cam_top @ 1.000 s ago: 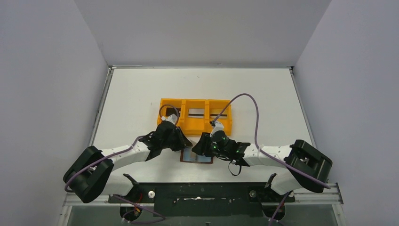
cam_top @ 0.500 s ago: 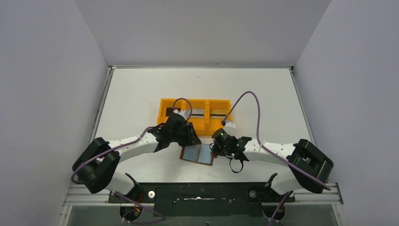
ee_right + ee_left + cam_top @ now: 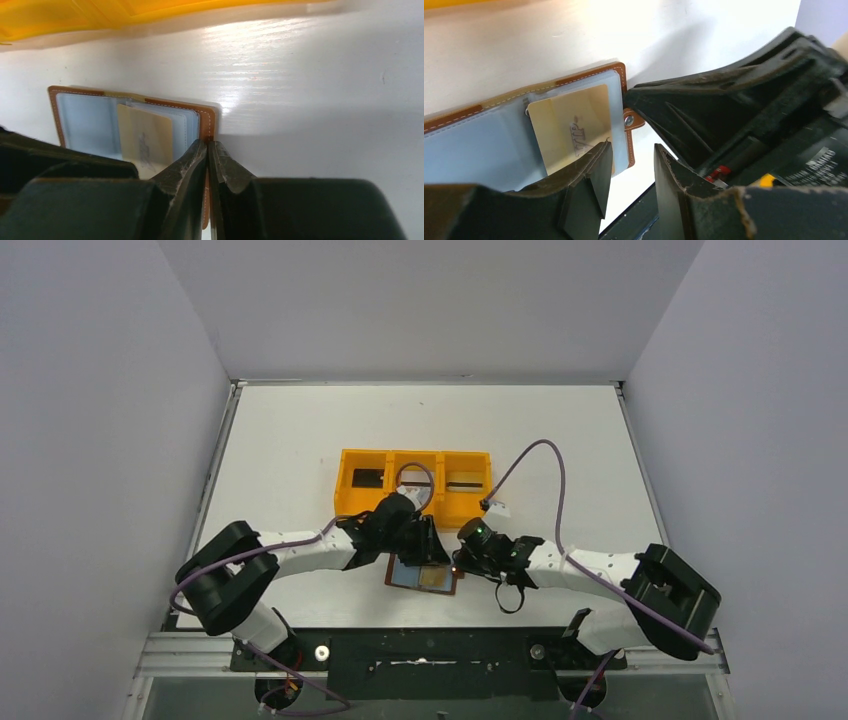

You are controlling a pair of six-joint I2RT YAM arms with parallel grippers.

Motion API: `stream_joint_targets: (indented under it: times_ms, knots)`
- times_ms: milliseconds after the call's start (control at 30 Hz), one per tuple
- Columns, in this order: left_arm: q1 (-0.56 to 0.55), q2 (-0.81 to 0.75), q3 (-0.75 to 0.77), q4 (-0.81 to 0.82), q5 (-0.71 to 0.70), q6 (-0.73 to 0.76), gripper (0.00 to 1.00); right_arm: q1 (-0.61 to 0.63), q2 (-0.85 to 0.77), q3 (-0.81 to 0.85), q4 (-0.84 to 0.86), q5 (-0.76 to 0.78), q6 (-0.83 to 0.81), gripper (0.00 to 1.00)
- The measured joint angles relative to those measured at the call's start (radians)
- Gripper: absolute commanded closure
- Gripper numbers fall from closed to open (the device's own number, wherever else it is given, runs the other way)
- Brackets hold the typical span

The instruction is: Take the credit cards out of the card holder

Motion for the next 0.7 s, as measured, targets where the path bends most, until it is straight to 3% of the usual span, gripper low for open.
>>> stream_joint_targets:
  times_ms: [200, 367, 700]
  knots:
    - [-0.016, 0.024, 0.002, -0.003, -0.027, -0.014, 0.64, 0.0, -0.088, -0.002, -0.019, 0.027, 0.011, 0.88]
    - [-0.018, -0.087, -0.009, -0.035, -0.101, -0.016, 0.62, 0.0, -0.147, -0.001, -0.025, 0.031, -0.008, 0.86]
    - [0.102, -0.253, -0.122, -0.057, -0.156, -0.022, 0.56, 0.019, -0.032, 0.032, 0.074, -0.067, -0.056, 0.86]
